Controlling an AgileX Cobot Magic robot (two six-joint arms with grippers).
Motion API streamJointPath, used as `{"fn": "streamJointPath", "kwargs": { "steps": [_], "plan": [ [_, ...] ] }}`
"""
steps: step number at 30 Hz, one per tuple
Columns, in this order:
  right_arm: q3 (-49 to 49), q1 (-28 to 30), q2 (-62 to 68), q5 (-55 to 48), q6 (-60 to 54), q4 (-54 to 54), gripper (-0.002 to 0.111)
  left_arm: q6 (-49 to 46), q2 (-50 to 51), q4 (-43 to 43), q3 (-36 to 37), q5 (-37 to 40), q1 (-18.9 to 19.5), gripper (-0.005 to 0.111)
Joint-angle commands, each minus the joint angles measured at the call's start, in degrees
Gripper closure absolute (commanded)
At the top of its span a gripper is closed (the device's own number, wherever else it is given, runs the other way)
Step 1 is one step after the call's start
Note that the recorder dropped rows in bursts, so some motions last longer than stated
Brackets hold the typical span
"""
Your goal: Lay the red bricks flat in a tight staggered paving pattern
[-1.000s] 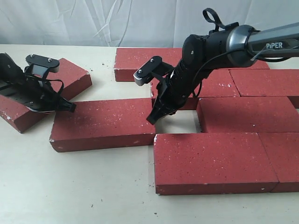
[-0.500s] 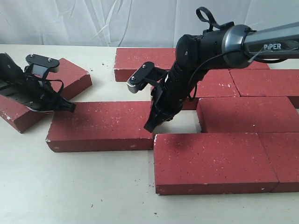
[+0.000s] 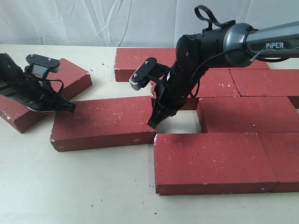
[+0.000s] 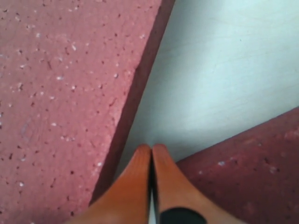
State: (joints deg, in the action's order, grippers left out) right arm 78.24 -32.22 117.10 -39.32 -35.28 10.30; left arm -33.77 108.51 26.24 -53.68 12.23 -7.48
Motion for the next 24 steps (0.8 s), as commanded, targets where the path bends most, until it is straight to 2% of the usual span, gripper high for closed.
{"fn": "streamJointPath", "kwargs": {
  "steps": [1, 5, 9, 12, 15, 17, 19, 24],
  "plan": [
    [0.38, 0.16, -4.04, -10.41, 1.16, -0.77, 0.109, 0.00, 0.15, -1.58, -0.38, 0.30, -0.11, 0.107],
    [0.38, 0.16, -5.65, -11.53, 1.48, -0.77, 0.109, 0.41, -1.48, -4.93, -0.38, 2.07, -0.11, 0.107],
    [0.27, 0.16, -5.52, -5.87, 1.71, -0.33, 0.109, 2.55, -4.46, -5.41, -0.38, 5.11, -0.11, 0.107],
    [-0.21, 0.16, -4.42, -1.17, 1.83, 0.62, 0.109, 3.90, -4.85, -8.89, -0.38, 6.55, 0.10, 0.107],
    [-0.21, 0.16, -1.39, 0.12, 1.96, -0.12, 0.109, 9.49, -4.85, -10.17, -0.38, 5.95, 3.66, 0.107],
    [-0.21, 0.16, -0.47, 3.29, 1.96, -0.81, 0.109, 10.85, -4.85, -10.01, -0.38, 8.40, 4.67, 0.107],
    [-0.21, 0.16, -0.08, 4.12, 1.96, -0.81, 0.109, 10.60, -3.81, -10.01, -0.38, 11.54, 3.85, 0.107],
    [-0.21, 0.16, -0.21, 2.73, 1.96, -0.81, 0.109, 8.85, -1.13, -8.70, -0.47, 7.60, 0.30, 0.107]
  ]
}}
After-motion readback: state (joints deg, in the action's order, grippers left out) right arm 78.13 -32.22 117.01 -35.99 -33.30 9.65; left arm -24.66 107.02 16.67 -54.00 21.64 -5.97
